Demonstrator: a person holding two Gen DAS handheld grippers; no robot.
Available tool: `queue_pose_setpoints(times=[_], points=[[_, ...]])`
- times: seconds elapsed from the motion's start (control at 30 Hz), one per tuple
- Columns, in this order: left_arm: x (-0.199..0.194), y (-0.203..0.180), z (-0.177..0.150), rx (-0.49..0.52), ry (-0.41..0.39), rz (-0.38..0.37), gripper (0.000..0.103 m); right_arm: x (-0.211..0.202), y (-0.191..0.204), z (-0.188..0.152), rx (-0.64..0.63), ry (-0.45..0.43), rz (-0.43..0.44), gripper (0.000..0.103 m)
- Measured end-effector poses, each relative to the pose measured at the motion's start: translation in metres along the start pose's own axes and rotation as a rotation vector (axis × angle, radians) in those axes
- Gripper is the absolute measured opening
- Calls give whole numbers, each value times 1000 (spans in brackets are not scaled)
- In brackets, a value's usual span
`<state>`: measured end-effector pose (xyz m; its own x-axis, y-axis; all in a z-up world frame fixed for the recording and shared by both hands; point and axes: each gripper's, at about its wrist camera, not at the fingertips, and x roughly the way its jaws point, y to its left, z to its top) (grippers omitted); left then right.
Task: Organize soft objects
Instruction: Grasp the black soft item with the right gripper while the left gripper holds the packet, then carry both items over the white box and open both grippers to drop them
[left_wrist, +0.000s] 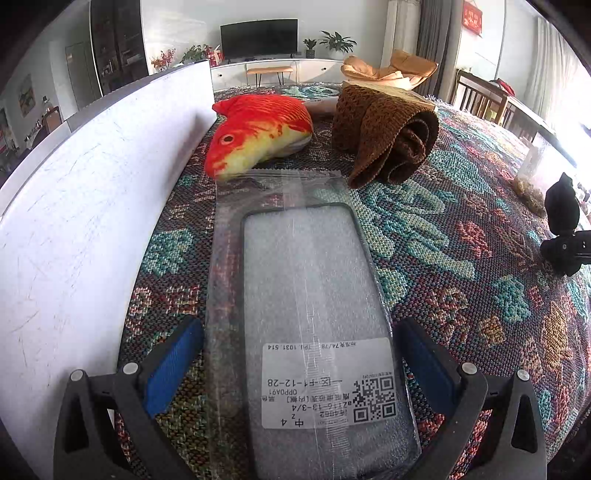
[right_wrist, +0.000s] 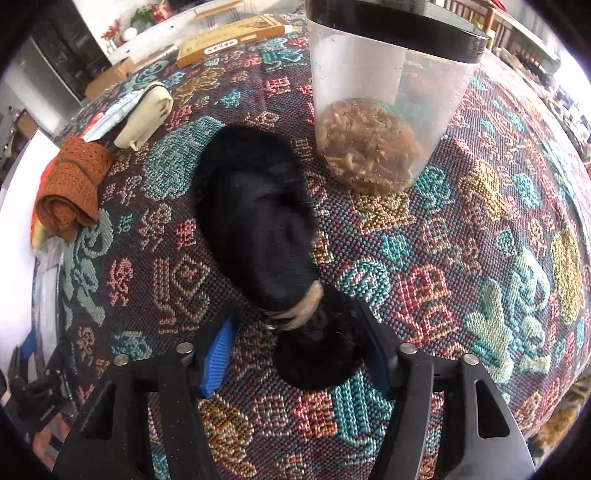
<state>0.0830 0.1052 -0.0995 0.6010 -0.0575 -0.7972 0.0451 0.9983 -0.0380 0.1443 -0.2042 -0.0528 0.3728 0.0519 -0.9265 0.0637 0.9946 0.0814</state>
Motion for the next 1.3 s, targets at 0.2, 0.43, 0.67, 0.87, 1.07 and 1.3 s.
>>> queue_pose_setpoints(times=[0.2, 0.43, 0.67, 0.87, 1.07, 1.3], points=[[0, -1, 2, 14, 14, -7, 103, -30, -32, -3, 74, -50, 139, 72], [-3, 7, 9, 46, 138, -86, 103, -53, -41, 6, 44, -98, 43, 75], [-1, -4, 7, 81, 150, -54, 102, -4, 11, 20, -108, -119, -7, 66], [-25, 20, 3, -54, 80, -208, 78, -37, 27, 8, -128, -166, 20, 32], [-100, 40, 16, -193, -52, -427, 78, -116, 91, 0, -218, -252, 175, 32], [-186, 148, 39, -254, -212, -200, 79, -168, 256, -26, -417, -246, 523, 33]])
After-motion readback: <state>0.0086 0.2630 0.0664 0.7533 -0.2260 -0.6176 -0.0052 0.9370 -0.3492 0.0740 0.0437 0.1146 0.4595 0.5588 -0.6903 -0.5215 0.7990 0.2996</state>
